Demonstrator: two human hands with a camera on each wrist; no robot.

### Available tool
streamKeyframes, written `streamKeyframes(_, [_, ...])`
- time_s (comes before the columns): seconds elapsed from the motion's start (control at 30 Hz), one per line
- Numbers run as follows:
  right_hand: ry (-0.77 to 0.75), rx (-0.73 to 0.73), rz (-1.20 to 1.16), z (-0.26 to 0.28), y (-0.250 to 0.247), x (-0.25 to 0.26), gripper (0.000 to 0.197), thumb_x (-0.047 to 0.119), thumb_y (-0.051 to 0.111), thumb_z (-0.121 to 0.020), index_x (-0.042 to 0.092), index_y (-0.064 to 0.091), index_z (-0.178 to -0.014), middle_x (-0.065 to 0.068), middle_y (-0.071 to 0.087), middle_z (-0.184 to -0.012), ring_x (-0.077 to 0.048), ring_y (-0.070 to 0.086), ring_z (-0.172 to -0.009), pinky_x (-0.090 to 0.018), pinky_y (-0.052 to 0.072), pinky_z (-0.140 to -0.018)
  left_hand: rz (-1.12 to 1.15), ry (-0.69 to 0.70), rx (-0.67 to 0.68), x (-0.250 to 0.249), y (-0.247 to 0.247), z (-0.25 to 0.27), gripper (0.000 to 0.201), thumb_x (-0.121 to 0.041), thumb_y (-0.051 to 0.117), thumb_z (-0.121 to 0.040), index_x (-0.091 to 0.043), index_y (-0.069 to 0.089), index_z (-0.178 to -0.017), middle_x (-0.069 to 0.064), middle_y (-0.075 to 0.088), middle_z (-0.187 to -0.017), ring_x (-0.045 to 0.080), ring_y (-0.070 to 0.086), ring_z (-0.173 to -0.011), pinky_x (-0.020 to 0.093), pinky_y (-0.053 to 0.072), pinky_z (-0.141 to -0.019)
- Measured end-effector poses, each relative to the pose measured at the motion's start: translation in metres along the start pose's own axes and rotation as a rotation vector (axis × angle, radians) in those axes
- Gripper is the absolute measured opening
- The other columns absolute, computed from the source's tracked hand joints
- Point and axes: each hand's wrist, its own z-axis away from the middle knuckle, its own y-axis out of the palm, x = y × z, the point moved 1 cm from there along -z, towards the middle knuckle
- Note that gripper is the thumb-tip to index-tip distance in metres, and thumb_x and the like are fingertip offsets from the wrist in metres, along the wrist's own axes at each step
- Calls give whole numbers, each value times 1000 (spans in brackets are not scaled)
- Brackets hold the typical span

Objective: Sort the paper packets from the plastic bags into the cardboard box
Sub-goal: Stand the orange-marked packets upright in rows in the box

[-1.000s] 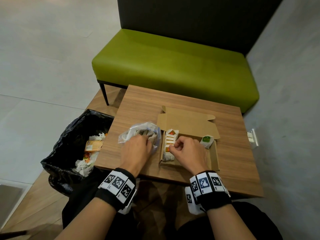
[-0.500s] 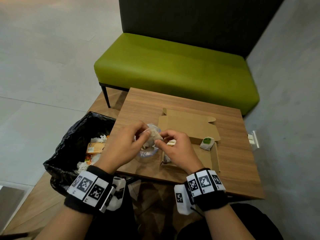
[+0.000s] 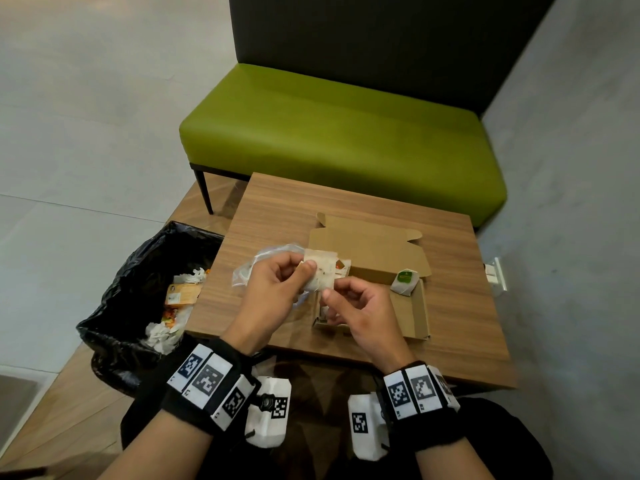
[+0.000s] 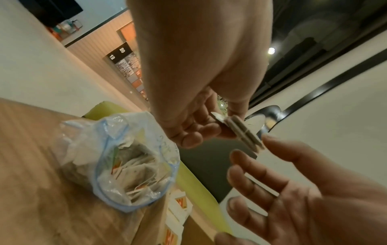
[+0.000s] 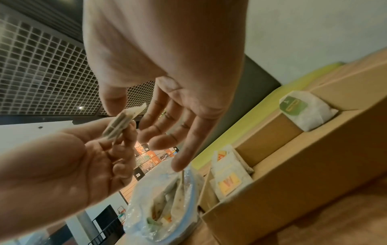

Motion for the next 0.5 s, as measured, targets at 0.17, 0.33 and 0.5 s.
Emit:
streamKeyframes(0.17, [4,-73,-61,7,-11,-4,20,18,72,-87,13,71,-106,-13,75,-91,-16,68,-71,-40,59,-68,-27,41,73,-1,9,4,10,-5,62,-94,0,69,-95,-11,68,-64,-3,59,-55,9,43,-53])
streamKeyframes(0.33, [-26,-133,-81,8,-17,-3,8,8,67,-91,6,71,-98,-8,75,-83,-18,67,-66,-40,59,-64,-66,-29,114,6,15,8,13,-8,61,-95,-8,71,-103,-6,67,-68,2,58,-58,18,47,-55])
streamKeyframes(0.5, [-32,-122,-126,11,-25,-2,4,6,66,-91,7,70,-92,-7,74,-80,-18,67,-64,-36,59,-61,-56,-42,35,9,15,6,15,-3,59,-96,-11,72,-96,0,70,-71,10,62,-61,23,50,-54])
